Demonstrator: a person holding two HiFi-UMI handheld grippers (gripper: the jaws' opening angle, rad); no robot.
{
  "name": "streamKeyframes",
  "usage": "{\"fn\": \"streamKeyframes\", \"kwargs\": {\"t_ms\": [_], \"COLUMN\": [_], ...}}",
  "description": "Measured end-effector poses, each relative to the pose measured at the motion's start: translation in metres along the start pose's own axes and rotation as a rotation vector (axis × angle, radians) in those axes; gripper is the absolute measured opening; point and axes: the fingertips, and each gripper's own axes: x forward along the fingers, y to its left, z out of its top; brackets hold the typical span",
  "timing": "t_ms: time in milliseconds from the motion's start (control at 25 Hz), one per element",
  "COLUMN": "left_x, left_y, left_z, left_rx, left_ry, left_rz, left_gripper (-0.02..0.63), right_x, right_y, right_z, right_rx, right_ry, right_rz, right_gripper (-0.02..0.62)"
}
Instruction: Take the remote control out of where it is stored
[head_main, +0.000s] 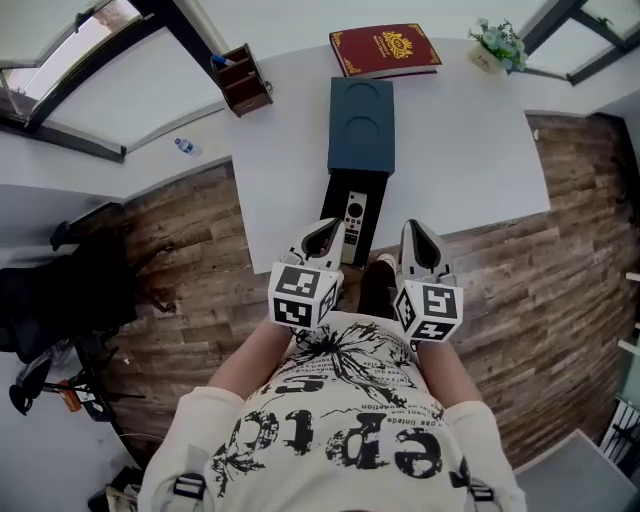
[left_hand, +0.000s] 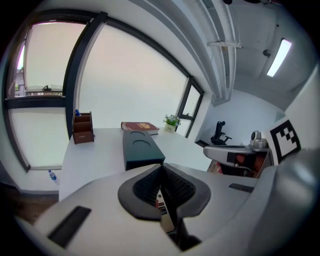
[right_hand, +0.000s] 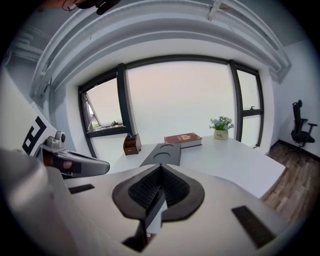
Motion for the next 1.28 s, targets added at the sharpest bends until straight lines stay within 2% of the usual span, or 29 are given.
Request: {"fn": "streamKeyframes", "kwargs": {"t_ms": [320, 560, 720, 840, 920, 1040, 1280], "left_x": [0.05, 0.064, 0.077, 0.083, 0.085, 0.089, 0.096], "left_y": [0.013, 0.007, 0.008, 0.008, 0.007, 0.006, 0.01], "left_z": [-0.036, -0.07, -0.087, -0.103, -0.11, -0.119, -0.133], "left_rx": [-0.081, -0.12, -0.098, -0.124, -0.096, -0.056, -0.041], "left_ry": [0.135, 0.263, 0.317, 0.359, 0.389, 0.432, 0.567], "left_rz": [0.144, 0.178, 0.183, 0.177, 0.182, 0.187, 0.225], "left_gripper": [0.012, 0.014, 0.084, 0.153, 0.185, 0.199, 0.209], "right_x": [0.055, 0.078, 0.091, 0.098, 0.1, 0.102, 0.104], "right_y": [-0.029, -0.035, -0.042, -0.055, -0.062, -0.066, -0.069], "right_z": [-0.009, -0.031, -0.041, -0.051, -0.058, -0.064, -0.069], "right_rx": [-0.049, -0.062, -0.071, -0.057, -0.054, -0.074, -0.071], "right_ry": [0.114, 0.202, 0.23, 0.262, 0.287, 0.31, 0.324], "right_rz": [0.159, 0.254, 0.279, 0.26, 0.252, 0.263, 0.276], "right_gripper": [0.003, 0.003, 0.003, 0.003, 0.003, 0.003, 0.003]}}
